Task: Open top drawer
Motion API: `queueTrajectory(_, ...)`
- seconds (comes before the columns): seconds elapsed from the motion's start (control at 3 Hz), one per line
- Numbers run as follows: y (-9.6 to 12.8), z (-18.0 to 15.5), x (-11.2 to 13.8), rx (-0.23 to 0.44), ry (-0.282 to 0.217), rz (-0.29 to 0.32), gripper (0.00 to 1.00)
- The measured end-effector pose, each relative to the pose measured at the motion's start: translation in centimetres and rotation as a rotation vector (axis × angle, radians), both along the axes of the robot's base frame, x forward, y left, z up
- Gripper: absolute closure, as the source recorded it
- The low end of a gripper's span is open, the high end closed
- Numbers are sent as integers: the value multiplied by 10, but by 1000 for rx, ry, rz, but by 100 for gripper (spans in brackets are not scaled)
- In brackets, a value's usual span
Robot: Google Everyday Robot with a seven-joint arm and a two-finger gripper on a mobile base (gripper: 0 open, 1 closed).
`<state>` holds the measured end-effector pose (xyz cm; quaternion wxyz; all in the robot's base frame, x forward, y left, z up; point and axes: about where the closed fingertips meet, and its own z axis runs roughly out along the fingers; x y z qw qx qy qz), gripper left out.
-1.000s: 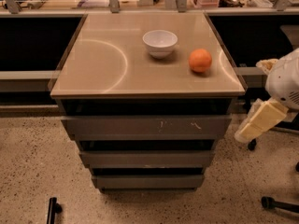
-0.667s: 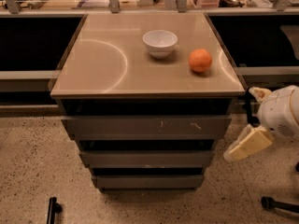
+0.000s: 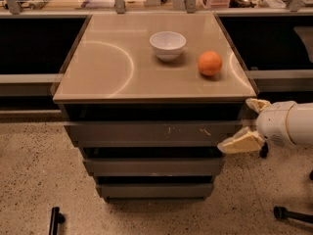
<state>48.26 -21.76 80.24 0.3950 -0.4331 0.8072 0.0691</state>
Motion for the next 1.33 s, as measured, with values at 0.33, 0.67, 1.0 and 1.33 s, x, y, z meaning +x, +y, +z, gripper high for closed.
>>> queueTrajectory(0.33,0,0,0,-1,0,0,42)
queueTrajectory(0.67,0,0,0,-1,0,0,65)
queueTrajectory(1.0,-1,-5,6,21,-24,-30,89)
queueTrajectory(1.33,-7,-23,38,74,-100,-67,100)
